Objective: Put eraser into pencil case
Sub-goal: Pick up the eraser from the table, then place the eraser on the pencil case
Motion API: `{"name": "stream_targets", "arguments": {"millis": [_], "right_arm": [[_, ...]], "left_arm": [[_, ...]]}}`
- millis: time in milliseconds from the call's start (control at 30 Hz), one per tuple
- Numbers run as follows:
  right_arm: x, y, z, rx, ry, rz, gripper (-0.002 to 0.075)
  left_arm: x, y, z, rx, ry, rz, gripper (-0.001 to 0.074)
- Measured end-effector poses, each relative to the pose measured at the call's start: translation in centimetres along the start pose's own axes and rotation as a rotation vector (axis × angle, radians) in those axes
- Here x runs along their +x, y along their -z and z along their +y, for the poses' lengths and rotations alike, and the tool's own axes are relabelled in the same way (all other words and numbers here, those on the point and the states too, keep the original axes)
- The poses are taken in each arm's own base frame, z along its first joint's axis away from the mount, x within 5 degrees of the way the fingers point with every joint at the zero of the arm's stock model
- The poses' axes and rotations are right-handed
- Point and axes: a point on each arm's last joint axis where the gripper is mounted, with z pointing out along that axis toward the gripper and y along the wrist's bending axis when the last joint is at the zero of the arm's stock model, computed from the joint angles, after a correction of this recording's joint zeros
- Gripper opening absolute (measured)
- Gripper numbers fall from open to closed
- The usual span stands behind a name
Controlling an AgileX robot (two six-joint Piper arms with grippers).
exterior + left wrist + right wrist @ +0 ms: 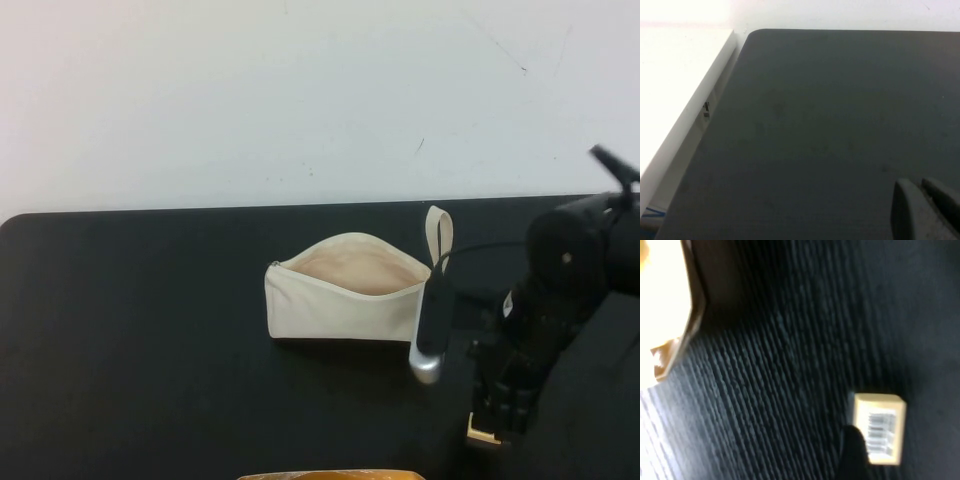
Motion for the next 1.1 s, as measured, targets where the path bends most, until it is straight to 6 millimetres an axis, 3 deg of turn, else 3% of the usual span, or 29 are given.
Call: {"name": "stream_targets", "arguments": {"millis": [233, 400, 467, 567, 600, 700, 800, 967, 1100], "right_arm": [[0.4, -3.6, -0.3, -0.05, 0.014, 0.073, 0.0422], [0.4, -4.0, -0.5, -0.045, 0.026, 0.085, 0.0406], [0.4, -3.9, -0.6, -0.042, 0.013, 0.088, 0.0353], [0.3, -3.5, -0.8, -0.046, -0.045, 0.11, 0.0203], [0.2, -3.2, -0.9, -0.05, -0.061, 0.123, 0.02], [-0.7, -1.3, -1.6, -0.04, -0.115, 0.119, 0.0202], [-1.9, 2.5, -2.2, 0.005, -0.134, 0.051, 0.0202], [-4.8, 9.9, -3.4, 0.136, -0.116, -0.183, 0.0202], [-6.9, 12.9, -4.8, 0.236, -0.124, -0.353, 0.0202]], "left_arm": [[0.0, 0.0, 0.0, 0.0, 0.0, 0.0, -0.0003], [0.0, 0.0, 0.0, 0.0, 0.0, 0.0, -0.0003], [0.0, 0.0, 0.0, 0.0, 0.0, 0.0, -0.0003], [0.0, 0.0, 0.0, 0.0, 0.0, 0.0, -0.0003], [0.0, 0.0, 0.0, 0.0, 0.0, 0.0, -0.0003], [0.0, 0.0, 0.0, 0.0, 0.0, 0.0, -0.0003], [0.0, 0.0, 0.0, 0.0, 0.0, 0.0, -0.0003], [0.0, 0.0, 0.0, 0.0, 0.0, 0.0, -0.0003], [0.0, 0.0, 0.0, 0.0, 0.0, 0.0, -0.0003]]}}
